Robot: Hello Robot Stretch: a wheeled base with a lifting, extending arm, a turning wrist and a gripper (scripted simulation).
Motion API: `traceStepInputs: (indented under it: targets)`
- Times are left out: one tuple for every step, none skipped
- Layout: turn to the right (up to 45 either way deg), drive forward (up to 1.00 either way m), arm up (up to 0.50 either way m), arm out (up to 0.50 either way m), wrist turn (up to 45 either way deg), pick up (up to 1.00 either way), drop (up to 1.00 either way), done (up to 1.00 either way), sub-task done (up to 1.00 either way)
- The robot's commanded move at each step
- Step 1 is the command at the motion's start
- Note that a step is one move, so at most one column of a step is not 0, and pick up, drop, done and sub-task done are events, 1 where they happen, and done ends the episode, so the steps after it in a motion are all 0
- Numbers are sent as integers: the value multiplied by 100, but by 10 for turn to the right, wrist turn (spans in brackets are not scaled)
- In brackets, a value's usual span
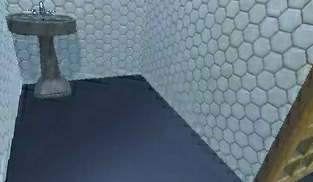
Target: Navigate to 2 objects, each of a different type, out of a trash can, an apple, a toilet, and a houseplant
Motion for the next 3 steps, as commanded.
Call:
traceStepInputs:
  targets:
    - [-300,0,0,0,0,0,0,0,0]
    - [0,10,0,0,0,0,0,0,0]
    - [-450,0,0,0,0,0,0,0,0]
